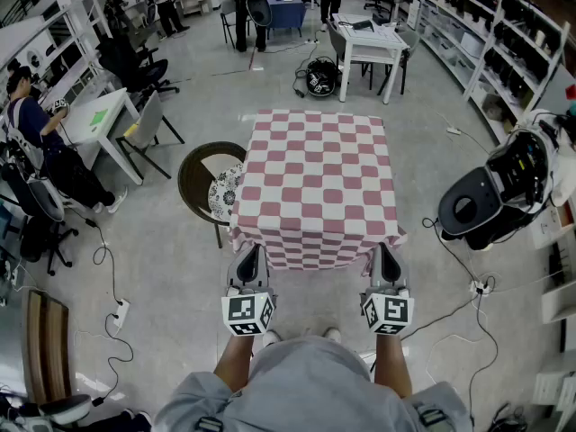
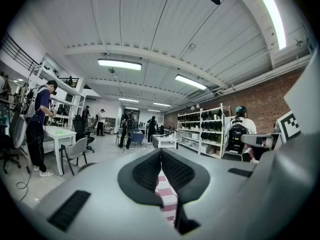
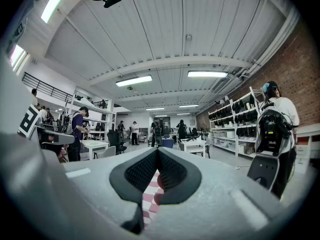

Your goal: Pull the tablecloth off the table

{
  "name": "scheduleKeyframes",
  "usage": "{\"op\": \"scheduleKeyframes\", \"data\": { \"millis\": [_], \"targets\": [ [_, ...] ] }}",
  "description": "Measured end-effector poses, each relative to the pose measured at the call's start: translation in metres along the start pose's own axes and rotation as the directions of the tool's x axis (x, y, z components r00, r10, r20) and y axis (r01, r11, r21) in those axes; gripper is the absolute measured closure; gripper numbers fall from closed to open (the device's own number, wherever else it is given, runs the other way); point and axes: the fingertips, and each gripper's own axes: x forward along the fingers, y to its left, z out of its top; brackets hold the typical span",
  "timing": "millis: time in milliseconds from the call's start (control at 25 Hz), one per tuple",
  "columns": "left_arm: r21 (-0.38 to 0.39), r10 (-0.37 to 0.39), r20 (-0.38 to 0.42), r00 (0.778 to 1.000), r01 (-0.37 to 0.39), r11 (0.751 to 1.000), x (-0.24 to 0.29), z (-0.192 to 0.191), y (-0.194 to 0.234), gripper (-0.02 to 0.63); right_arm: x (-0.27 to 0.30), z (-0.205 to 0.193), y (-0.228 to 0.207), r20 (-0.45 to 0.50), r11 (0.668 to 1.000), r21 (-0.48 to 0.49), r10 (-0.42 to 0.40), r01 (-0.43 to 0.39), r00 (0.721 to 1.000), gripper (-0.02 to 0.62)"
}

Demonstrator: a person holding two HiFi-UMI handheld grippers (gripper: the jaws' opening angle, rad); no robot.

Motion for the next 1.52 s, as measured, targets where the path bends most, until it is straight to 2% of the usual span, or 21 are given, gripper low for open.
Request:
{"op": "scheduleKeyframes", "data": {
  "millis": [320,600,920,1120,1320,1520],
  "targets": [
    [0.010,0.006,-0.008,1.000,-0.005,1.000,0.000,-0.002,-0.017,0.600,-0.008,0.001,-0.014,0.003,1.000,-0.004,0.003,-0.003,1.000,0.597],
    [0.014,0.009,-0.017,1.000,-0.009,1.000,0.004,-0.008,-0.056,0.600,-0.022,-0.005,-0.049,-0.009,1.000,-0.012,0.007,-0.007,1.000,0.597],
    [-0.009,0.066,-0.028,0.997,-0.066,0.998,0.007,-0.023,-0.086,0.600,-0.036,-0.015,-0.086,-0.031,0.990,-0.135,0.047,-0.051,0.998,0.595],
    [-0.019,0.082,-0.043,0.996,-0.083,0.996,0.004,-0.028,-0.100,0.600,-0.039,-0.018,-0.104,-0.044,0.988,-0.146,0.047,-0.053,0.998,0.595],
    [0.064,0.118,-0.054,0.992,-0.115,0.991,0.008,-0.028,-0.095,0.600,-0.036,-0.030,-0.108,-0.096,0.981,-0.180,0.059,-0.075,0.994,0.595],
    [0.047,0.155,-0.032,0.987,-0.153,0.987,0.015,-0.020,-0.073,0.600,-0.027,-0.034,-0.100,-0.104,0.982,-0.167,0.075,-0.092,0.992,0.595]
  ]
}}
